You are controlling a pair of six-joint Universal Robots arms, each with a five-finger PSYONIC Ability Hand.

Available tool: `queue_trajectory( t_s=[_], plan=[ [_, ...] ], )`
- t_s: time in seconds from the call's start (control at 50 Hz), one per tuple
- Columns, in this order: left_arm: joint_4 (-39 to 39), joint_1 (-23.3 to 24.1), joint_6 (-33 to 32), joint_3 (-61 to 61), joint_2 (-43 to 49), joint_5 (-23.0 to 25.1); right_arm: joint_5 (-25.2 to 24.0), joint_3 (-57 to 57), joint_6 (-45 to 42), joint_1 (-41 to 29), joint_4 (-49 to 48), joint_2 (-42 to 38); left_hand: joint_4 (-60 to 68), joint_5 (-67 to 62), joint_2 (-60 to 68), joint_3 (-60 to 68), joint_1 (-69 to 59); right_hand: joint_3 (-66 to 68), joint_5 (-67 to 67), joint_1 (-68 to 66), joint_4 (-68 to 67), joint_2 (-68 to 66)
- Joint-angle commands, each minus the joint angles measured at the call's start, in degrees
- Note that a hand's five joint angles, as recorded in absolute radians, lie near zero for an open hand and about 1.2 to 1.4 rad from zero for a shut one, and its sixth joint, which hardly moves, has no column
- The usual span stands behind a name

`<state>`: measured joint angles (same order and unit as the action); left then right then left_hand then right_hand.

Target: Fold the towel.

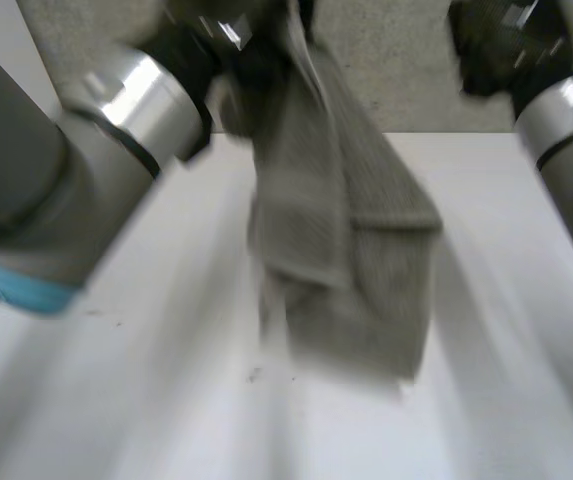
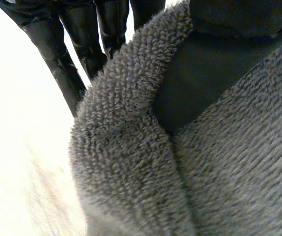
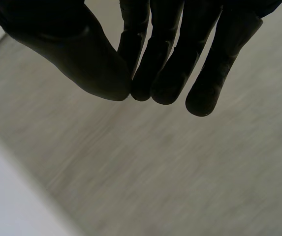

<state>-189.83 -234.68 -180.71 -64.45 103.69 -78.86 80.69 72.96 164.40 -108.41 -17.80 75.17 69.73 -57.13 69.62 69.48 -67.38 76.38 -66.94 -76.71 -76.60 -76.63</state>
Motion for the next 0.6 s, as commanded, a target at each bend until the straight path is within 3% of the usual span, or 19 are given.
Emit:
queue_trajectory(
  t_s=[0.02, 0.16, 0.2, 0.22, 0.26, 0.3, 0.42, 0.56, 0.6],
  plan=[
    [0.07, -7.54, 16.25, 1.97, -0.25, 2.03, 0.36, 1.03, 1.62, -0.57, 1.52, 2.44, 10.27, -12.87, 10.38, 10.52, -12.62, 3.62, -3.06, -3.29, -3.40, -3.37],
    [0.43, -8.34, 18.38, -10.43, 0.28, 7.31, -0.79, 6.93, 0.22, -3.39, 6.02, -0.99, 10.27, -12.87, 10.38, 10.52, -12.62, 3.62, -3.06, -3.29, -3.40, -3.37],
    [0.51, -8.08, 17.68, -16.47, 0.54, 8.89, -0.79, 9.82, -3.02, -3.13, 6.64, -2.04, 10.27, -12.87, 10.38, 10.52, -12.62, -12.36, 12.92, 12.70, 12.58, 12.61],
    [0.52, -8.07, 17.68, -16.50, 0.54, 8.90, -0.79, 9.83, -3.03, -3.12, 6.64, -2.05, 10.27, -12.87, 10.38, 10.52, -12.62, -12.47, 13.03, 12.80, 12.68, 12.72],
    [1.13, -7.37, 15.06, -21.05, 0.89, 8.81, -0.62, 12.45, -7.14, -3.04, 7.34, -3.45, 10.27, -12.87, 10.38, 10.52, -12.62, -35.92, 36.48, 36.26, 36.14, 36.17],
    [1.65, -7.20, 12.95, -23.24, 1.24, 8.72, -0.62, 13.77, -8.91, -3.04, 7.95, -3.63, 10.27, -12.87, 10.38, 10.52, -12.62, -40.02, 40.58, 40.35, 40.23, 40.27],
    [5.69, -3.08, 6.44, -25.81, 2.13, 7.76, -0.79, 17.56, -12.00, -2.77, 8.57, -3.28, 10.27, -12.87, 10.38, 10.52, -12.62, -45.60, 46.16, 45.93, 45.81, 45.85],
    [7.11, -1.83, 5.37, -26.60, 1.95, 7.40, -1.23, 19.32, -11.91, 0.04, 8.57, -3.10, 10.27, -12.87, 10.38, 10.52, -12.62, -47.12, 47.68, 47.45, 47.34, 47.37],
    [7.72, -1.05, 5.20, -28.09, 1.86, 7.67, -2.81, 19.59, -11.91, 0.48, 8.57, -3.19, -15.62, 13.03, -15.52, -15.37, 13.27, -48.46, 49.02, 48.79, 48.67, 48.71]
  ],
)
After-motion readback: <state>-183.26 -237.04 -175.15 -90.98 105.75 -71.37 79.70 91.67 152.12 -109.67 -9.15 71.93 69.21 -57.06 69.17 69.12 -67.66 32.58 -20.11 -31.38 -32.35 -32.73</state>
